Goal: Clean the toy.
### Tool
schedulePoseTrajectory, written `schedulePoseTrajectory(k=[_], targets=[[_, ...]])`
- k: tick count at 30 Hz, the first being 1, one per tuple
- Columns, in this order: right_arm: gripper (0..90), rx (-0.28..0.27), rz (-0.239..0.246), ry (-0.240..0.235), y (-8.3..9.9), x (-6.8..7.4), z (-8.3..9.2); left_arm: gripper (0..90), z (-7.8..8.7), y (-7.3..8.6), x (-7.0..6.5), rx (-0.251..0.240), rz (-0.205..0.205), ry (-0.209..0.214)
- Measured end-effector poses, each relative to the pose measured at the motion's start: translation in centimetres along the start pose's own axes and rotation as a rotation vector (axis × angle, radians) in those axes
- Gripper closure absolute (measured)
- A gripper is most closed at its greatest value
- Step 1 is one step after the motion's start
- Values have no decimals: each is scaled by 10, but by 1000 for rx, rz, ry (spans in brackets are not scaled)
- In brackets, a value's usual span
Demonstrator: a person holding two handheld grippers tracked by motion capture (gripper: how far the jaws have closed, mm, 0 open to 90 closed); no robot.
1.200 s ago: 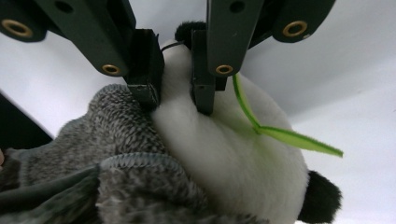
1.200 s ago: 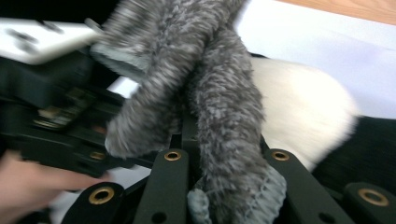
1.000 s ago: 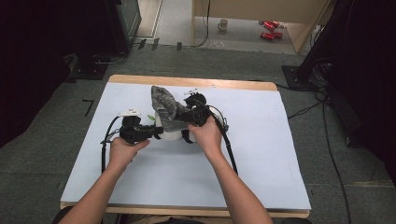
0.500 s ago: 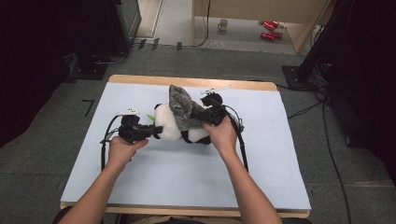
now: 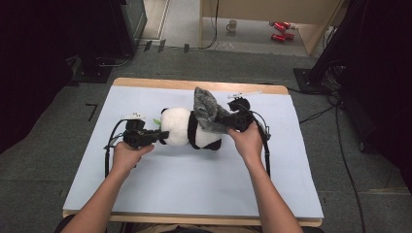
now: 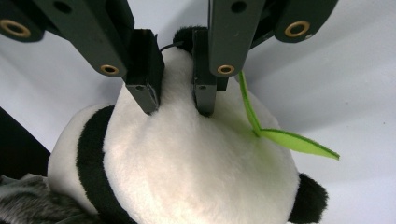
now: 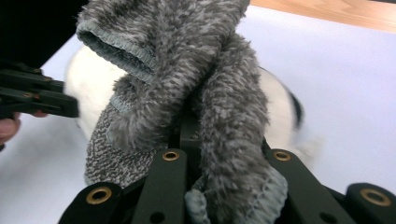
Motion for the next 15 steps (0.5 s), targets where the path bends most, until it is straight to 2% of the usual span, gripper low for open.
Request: schedulePoseTrajectory(k=[5, 13, 15], targets=[[780, 7, -33, 35, 12, -21, 10, 763, 0, 1, 0, 3, 4, 0], [782, 51, -81, 119, 38, -57, 21, 763, 0, 2, 2, 8, 11, -8], [784, 37, -95, 134, 40, -62, 27, 763, 0, 2, 2, 5, 14, -9]])
Point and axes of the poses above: each handheld gripper's, and its own axes: z roughly backward along the jaws, y roughly out of its underside, x roughly to its left, the point moved 9 cm from there along -z, roughly forward along the jaws, and after that the axes turned 8 degrees about z, right-handed, at the moved point
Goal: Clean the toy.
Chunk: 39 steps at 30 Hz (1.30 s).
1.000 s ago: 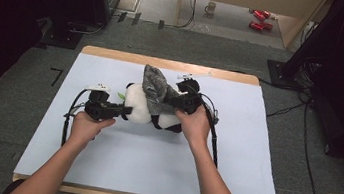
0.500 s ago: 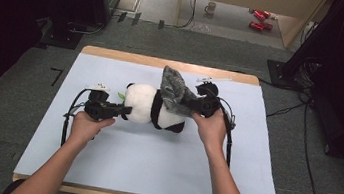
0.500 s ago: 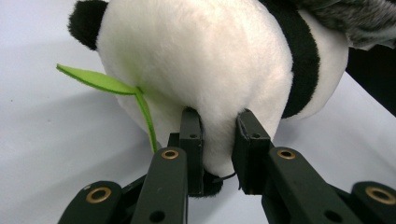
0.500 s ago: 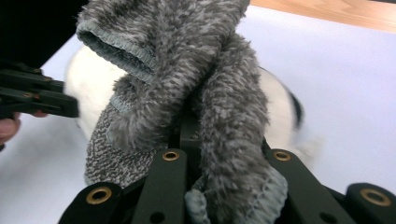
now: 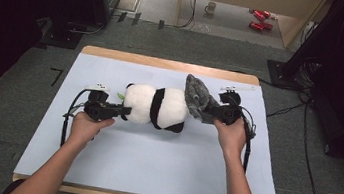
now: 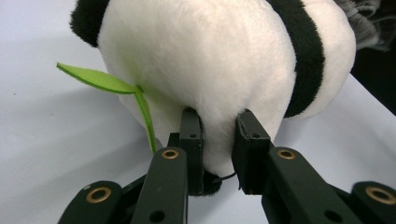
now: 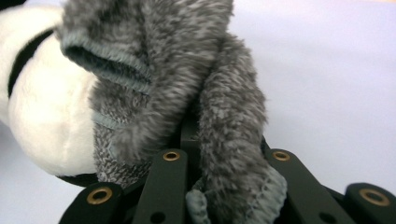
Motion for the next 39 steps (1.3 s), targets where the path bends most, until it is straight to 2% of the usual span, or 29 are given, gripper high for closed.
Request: schedulePoseTrajectory(k=[2, 5, 9, 12, 16, 21, 24, 30, 34, 35, 37, 38, 39], targets=[[785, -36, -15, -11, -5, -1, 10, 763, 0, -1, -1, -6, 2, 2], [785, -83, 0, -31, -17, 9, 23, 764, 0, -2, -3, -14, 13, 15], [787, -149, 14, -125, -40, 35, 34, 767, 2, -5, -7, -35, 22, 23], [786, -169, 34, -182, -53, 57, 34, 767, 2, -5, -8, -38, 19, 22], [787, -189, 62, -252, -69, 88, 27, 768, 2, -5, -8, -37, 16, 21], [787, -174, 96, -290, -82, 116, 12, 767, 2, -5, -8, -43, 12, 17], [787, -168, 100, -329, -87, 135, -3, 767, 2, -6, -8, -49, 12, 16], [787, -154, 75, -419, -92, 172, -28, 767, 2, -7, -9, -53, 8, 14], [786, -117, 70, -435, -86, 185, -49, 767, 3, -7, -9, -52, -7, 3], [785, -94, 76, -421, -82, 186, -55, 767, 3, -6, -9, -49, -8, 2], [782, -42, 116, -359, -72, 182, -67, 767, 2, -5, -8, -41, -10, -4], [780, -29, 133, -329, -68, 178, -71, 767, 2, -5, -8, -36, -8, -9], [780, -26, 128, -321, -66, 174, -73, 767, 1, -4, -7, -32, -10, -8]])
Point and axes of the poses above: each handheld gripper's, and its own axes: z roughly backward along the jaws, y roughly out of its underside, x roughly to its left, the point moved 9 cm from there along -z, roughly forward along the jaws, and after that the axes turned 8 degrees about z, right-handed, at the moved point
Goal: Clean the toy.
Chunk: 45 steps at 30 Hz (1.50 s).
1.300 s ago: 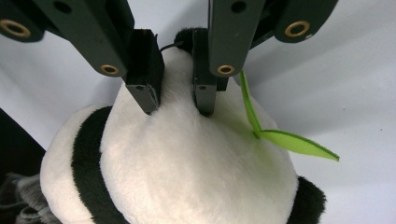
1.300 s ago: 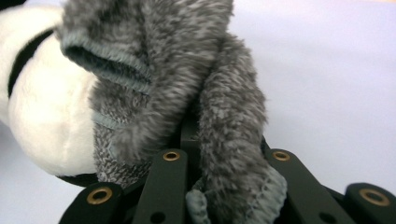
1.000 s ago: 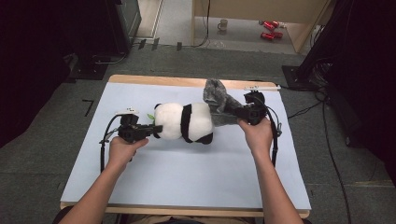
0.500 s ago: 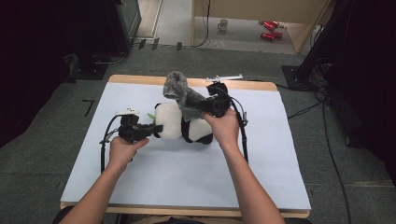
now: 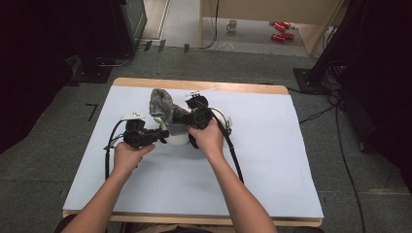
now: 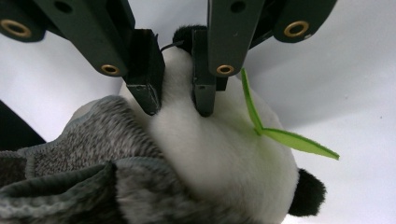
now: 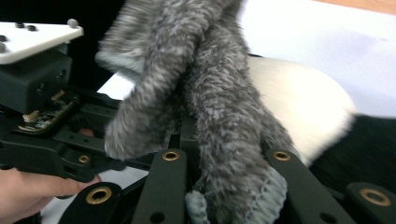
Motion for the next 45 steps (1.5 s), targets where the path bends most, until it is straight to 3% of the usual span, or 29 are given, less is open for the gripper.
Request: schedulePoseTrajectory(k=[1, 8, 22, 29, 32, 34, 36, 41, 45], targets=[[780, -4, -7, 0, 2, -3, 1, 767, -1, 0, 0, 2, -1, -2], [780, 42, 48, 138, 14, -31, 27, 769, -1, 1, 4, 7, 0, -9], [776, 18, -3, 209, 37, -72, 84, 766, -1, 2, 9, 11, -26, -11], [776, 18, -39, 219, 49, -86, 96, 725, 2, 2, 7, -14, -71, -4], [776, 22, -43, 235, 49, -90, 98, 652, 3, 4, 8, -15, -121, 11], [776, 20, -42, 237, 49, -92, 98, 520, 3, 8, 10, -13, -207, -15], [776, 21, -45, 234, 49, -92, 97, 407, 4, 11, 11, -31, -264, -1], [775, 19, -55, 236, 48, -98, 95, 376, -1, 11, 11, -58, -221, 69], [773, 14, -71, 244, 45, -105, 93, 355, -10, 10, 11, -83, -221, 74]])
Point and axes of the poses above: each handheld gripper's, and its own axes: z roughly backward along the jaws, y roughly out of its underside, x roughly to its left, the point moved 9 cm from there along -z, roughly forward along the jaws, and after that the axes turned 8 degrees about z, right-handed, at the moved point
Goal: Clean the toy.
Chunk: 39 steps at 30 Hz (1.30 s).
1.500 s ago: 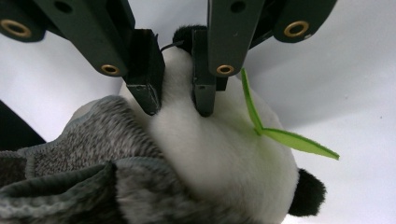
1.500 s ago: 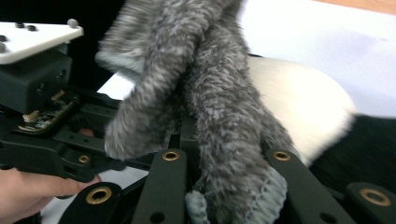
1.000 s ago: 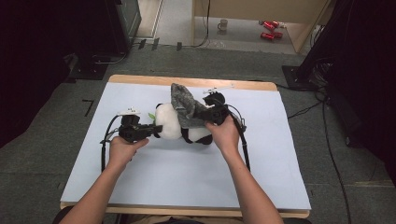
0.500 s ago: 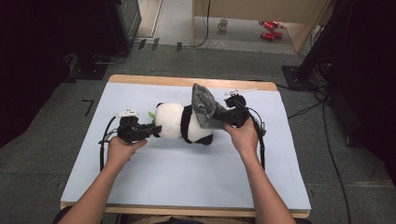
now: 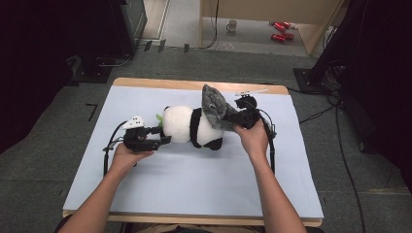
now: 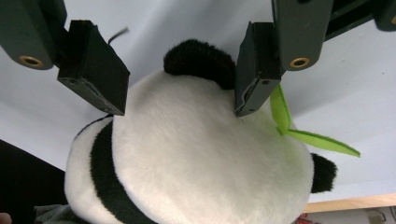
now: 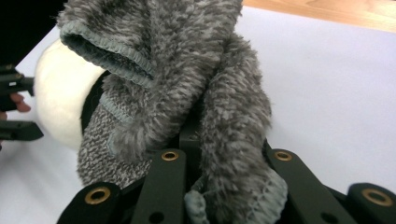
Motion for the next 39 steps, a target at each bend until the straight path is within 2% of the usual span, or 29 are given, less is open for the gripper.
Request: schedulePoseTrajectory(k=[3, 5, 7, 9, 11, 13, 16, 18, 20, 21, 24, 28, 31, 34, 36, 37, 39], targets=[[774, 3, -14, 6, -3, -5, -4, 310, -6, 0, 1, -12, 20, 4], [775, 4, -13, 11, -4, -6, -7, 311, -9, 0, 2, -27, 27, 7], [776, -2, -11, 9, -6, -6, -9, 299, -13, 2, 4, -27, 3, -5], [776, -7, -4, 2, -6, -5, -9, 292, -17, 4, 5, -23, -44, -39], [776, -23, 10, -3, -6, -4, -10, 301, -20, 4, 4, -27, -60, -63], [777, -40, 4, -14, -2, -4, -11, 348, -21, 3, 4, -24, -72, -90], [777, -49, 23, -18, 2, -3, -9, 427, -20, 3, 2, -9, -74, -107], [776, -50, 38, -26, 4, -2, -6, 509, -20, 2, 0, 5, -79, -118], [776, -58, 53, -28, 5, -3, -5, 572, -21, 0, -3, 29, -89, -144], [775, -55, 49, -37, 6, -4, -5, 594, -20, -2, -5, 41, -81, -152], [776, -49, 45, -44, 5, -7, 0, 654, -18, -7, -12, 72, -41, -137], [777, -60, 30, -66, 7, -10, 7, 694, -12, -11, -25, 122, 7, -102], [779, -88, 23, -83, 1, -8, 17, 702, -2, -16, -39, 135, 91, -55], [782, -115, 40, -98, -8, 1, 31, 702, 6, -20, -49, 155, 164, -30], [783, -136, 54, -117, -15, 10, 39, 701, 10, -24, -56, 158, 183, -20], [783, -145, 61, -125, -18, 15, 42, 701, 11, -26, -60, 163, 212, -19], [783, -165, 80, -153, -25, 29, 50, 697, 9, -27, -67, 161, 228, -20]])
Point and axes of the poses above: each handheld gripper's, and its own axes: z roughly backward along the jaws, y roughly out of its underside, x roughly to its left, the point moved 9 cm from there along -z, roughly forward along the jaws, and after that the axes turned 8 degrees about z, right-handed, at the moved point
